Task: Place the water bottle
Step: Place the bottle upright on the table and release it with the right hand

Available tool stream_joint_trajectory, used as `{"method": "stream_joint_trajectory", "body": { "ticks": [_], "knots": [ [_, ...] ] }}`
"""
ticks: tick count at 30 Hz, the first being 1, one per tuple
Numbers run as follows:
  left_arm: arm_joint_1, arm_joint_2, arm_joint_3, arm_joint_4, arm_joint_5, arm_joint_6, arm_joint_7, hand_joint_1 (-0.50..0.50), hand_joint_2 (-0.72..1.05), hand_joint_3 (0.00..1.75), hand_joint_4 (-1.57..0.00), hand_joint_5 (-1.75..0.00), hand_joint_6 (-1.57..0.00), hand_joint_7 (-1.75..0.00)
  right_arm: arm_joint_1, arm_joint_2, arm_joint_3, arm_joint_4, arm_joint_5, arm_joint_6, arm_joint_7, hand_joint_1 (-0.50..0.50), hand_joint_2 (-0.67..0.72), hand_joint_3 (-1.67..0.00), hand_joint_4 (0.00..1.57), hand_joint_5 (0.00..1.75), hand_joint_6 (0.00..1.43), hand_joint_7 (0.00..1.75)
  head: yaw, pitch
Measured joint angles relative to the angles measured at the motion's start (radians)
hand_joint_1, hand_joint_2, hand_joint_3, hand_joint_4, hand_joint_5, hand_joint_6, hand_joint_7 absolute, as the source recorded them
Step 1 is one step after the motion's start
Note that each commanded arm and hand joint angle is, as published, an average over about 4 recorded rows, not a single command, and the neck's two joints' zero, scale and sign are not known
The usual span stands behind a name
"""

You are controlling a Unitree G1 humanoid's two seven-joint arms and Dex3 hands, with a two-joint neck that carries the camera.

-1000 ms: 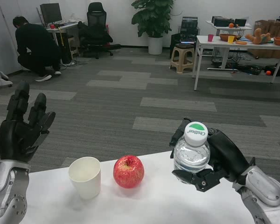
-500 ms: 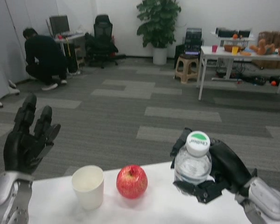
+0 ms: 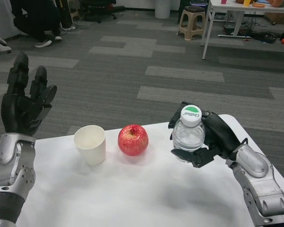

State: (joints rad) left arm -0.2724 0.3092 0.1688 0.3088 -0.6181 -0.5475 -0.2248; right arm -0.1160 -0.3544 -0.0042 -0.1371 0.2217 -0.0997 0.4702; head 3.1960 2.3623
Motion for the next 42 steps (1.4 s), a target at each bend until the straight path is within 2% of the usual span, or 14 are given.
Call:
{"method": "stream_joint_trajectory", "body": {
  "ticks": [5,11,13,26,28,30,33,36,40,42],
  "knots": [
    [0.001,0.0,-0.001,0.0,0.0,-0.001,0.0,-0.5,1.05,0.07,0.0,0.0,0.0,0.0,0.004,0.013,0.015,0.127,-0.03,-0.164,-0.012,-0.25,-0.6,-1.35,1.37,1.45,1.23,1.47,-0.007,0.002],
    [0.001,-0.005,-0.003,0.001,0.0,-0.002,0.0,-0.5,1.05,0.07,0.0,0.0,0.0,0.0,0.015,0.038,0.019,0.279,-0.043,-0.394,-0.094,-0.25,-0.6,-1.35,1.37,1.45,1.23,1.47,-0.012,0.004],
    [0.001,-0.008,-0.003,0.001,0.0,-0.002,0.0,-0.5,1.05,0.07,0.0,0.0,0.0,0.0,0.028,0.048,0.021,0.329,-0.043,-0.435,-0.104,-0.25,-0.6,-1.35,1.37,1.45,1.23,1.47,-0.014,0.005],
    [0.001,-0.012,-0.009,0.001,0.0,-0.002,0.0,-0.5,1.05,0.09,0.0,0.0,0.0,0.0,0.043,0.056,0.015,0.469,-0.034,-0.509,-0.132,-0.25,-0.6,-1.35,1.37,1.45,1.13,1.54,-0.015,0.013],
    [0.001,-0.012,-0.009,0.001,0.0,-0.002,0.0,-0.5,1.05,0.09,0.0,-0.05,0.0,0.0,0.041,0.056,0.012,0.482,-0.027,-0.512,-0.132,-0.25,-0.57,-1.35,1.36,1.45,1.09,1.54,-0.013,0.014],
    [0.001,-0.012,-0.009,0.001,0.0,-0.002,0.0,-0.5,1.05,0.07,0.0,-0.08,0.0,0.0,0.038,0.056,0.009,0.501,-0.008,-0.514,-0.132,-0.25,-0.54,-1.35,1.31,1.5,0.97,1.57,-0.014,0.013],
    [0.001,-0.012,-0.009,0.001,0.0,-0.002,0.0,-0.5,1.05,0.07,0.0,0.0,0.0,0.0,0.034,0.056,0.01,0.523,0.02,-0.514,-0.133,-0.23,-0.54,-1.35,1.2,1.55,0.76,1.62,-0.015,0.014],
    [0.001,-0.012,-0.009,0.001,0.0,-0.002,0.0,-0.5,1.05,0.09,0.0,0.0,0.0,0.0,0.03,0.055,0.019,0.527,0.026,-0.502,-0.134,-0.21,-0.54,-1.35,1.08,1.55,0.66,1.68,-0.014,0.012],
    [0.003,-0.012,-0.009,0.001,0.0,-0.002,0.0,-0.5,1.05,0.07,0.0,-0.05,0.0,0.0,0.024,0.05,0.034,0.522,0.022,-0.47,-0.131,-0.21,-0.54,-1.27,0.97,1.58,0.56,1.68,-0.014,0.009],
    [0.004,-0.012,-0.009,0.001,0.0,-0.002,0.0,-0.5,1.05,0.09,0.0,-0.03,0.0,0.0,0.021,0.048,0.038,0.519,0.019,-0.461,-0.13,-0.21,-0.54,-1.31,0.92,1.62,0.52,1.68,-0.014,0.008]
  ]
}}
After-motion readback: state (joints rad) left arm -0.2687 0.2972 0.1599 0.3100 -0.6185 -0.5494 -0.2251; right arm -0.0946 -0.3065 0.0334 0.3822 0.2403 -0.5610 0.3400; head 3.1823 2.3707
